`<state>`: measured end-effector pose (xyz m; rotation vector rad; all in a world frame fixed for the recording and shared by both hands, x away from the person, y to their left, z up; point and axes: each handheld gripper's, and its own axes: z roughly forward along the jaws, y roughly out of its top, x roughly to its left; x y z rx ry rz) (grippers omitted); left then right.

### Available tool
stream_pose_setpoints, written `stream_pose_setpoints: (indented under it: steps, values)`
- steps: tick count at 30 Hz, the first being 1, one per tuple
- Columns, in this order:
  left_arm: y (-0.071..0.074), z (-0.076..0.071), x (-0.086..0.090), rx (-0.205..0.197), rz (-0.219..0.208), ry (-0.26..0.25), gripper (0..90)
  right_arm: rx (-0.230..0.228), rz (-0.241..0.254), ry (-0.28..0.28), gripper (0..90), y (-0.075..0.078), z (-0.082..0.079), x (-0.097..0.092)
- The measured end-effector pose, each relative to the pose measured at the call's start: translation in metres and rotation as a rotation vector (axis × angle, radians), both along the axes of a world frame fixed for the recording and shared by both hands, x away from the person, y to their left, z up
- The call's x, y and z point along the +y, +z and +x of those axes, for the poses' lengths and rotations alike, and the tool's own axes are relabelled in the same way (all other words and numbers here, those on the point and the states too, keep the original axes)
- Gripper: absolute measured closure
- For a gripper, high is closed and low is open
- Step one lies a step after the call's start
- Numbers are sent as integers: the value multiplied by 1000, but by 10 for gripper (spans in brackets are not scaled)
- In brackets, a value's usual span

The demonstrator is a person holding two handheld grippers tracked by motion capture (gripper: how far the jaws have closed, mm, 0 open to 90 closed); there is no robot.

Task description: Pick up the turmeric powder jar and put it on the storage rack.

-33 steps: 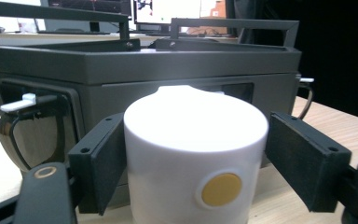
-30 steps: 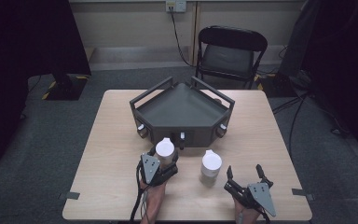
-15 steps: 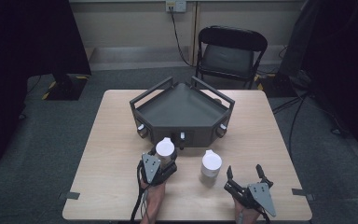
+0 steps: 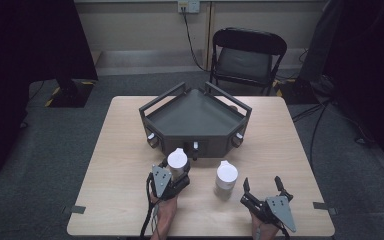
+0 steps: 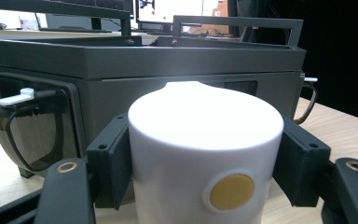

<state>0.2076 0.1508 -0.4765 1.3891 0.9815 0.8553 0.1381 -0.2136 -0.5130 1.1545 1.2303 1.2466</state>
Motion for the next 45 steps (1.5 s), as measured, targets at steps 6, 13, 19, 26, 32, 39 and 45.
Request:
stream_pose_setpoints:
  steps: [6, 13, 19, 26, 32, 39, 45]
  values:
    - [4, -5, -3, -19, 24, 16, 309, 0, 0, -1, 22, 0, 0, 0]
    - [10, -6, 0, -25, 20, -4, 309, 0, 0, -3, 22, 0, 0, 0]
    - [16, -7, 3, -31, 18, -27, 309, 0, 0, -5, 22, 0, 0, 1]
    - [27, -8, 7, -40, 15, -36, 309, 0, 0, -5, 22, 0, 0, 1]
    - [36, -7, 12, -47, 17, -55, 309, 0, 0, -5, 22, 0, 0, 1]
    - [47, -5, 16, -62, -1, -74, 309, 0, 0, -5, 22, 0, 0, 1]
    - [58, -3, 18, -77, 5, -88, 309, 0, 0, -4, 22, 0, 0, 1]
